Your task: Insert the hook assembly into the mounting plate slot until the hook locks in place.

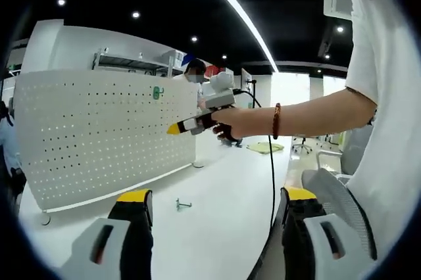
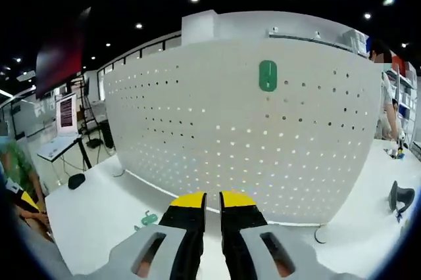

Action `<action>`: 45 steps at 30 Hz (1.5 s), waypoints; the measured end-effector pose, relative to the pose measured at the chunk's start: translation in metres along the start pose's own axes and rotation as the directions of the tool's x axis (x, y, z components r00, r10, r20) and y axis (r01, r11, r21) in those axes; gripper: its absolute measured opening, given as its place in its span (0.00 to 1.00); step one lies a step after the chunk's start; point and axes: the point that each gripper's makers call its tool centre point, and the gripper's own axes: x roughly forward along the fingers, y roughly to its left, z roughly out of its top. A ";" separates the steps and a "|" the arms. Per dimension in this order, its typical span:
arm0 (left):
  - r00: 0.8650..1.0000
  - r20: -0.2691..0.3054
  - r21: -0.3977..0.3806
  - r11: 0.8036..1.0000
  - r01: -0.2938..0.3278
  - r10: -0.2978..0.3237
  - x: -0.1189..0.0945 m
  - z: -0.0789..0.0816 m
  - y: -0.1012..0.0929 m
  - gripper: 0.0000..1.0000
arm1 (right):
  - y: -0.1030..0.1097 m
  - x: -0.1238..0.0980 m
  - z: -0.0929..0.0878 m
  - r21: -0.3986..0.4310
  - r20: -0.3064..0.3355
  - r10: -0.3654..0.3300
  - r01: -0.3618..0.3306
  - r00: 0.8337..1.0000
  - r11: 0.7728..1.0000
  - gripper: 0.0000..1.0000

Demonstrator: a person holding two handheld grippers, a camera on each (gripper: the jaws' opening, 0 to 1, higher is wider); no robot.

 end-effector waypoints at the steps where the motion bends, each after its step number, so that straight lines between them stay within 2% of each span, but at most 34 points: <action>1: 1.000 0.003 -0.010 1.000 0.002 -0.002 0.001 0.000 0.000 0.82 | 0.001 0.000 -0.002 -0.003 -0.001 0.005 -0.005 1.000 1.000 0.07; 3: 1.000 -0.014 -0.010 1.000 -0.005 0.005 0.001 -0.003 -0.001 0.82 | 0.006 0.000 -0.005 0.007 0.001 0.035 -0.035 0.999 0.999 0.07; 7: 1.000 -0.004 -0.016 1.000 0.002 -0.002 0.000 0.000 -0.006 0.82 | 0.007 0.001 -0.016 -0.018 -0.026 0.055 -0.055 0.998 0.998 0.07; 9: 1.000 -0.017 -0.014 1.000 0.008 -0.008 0.001 -0.002 -0.010 0.82 | 0.008 0.001 -0.021 -0.016 -0.032 0.073 -0.074 0.997 0.997 0.08; 19: 0.999 -0.040 -0.010 1.000 0.008 -0.009 0.002 -0.007 -0.016 0.81 | 0.021 -0.002 -0.050 -0.044 -0.098 0.145 -0.150 0.985 0.988 0.10; 34: 0.996 -0.084 -0.017 1.000 -0.022 0.020 0.008 -0.014 -0.012 0.81 | 0.031 0.003 -0.088 -0.088 -0.207 0.232 -0.254 0.950 0.963 0.11; 45: 0.993 -0.109 -0.030 0.998 -0.058 0.054 0.006 -0.019 -0.013 0.81 | 0.033 0.009 -0.114 -0.050 -0.248 0.268 -0.289 0.931 0.956 0.12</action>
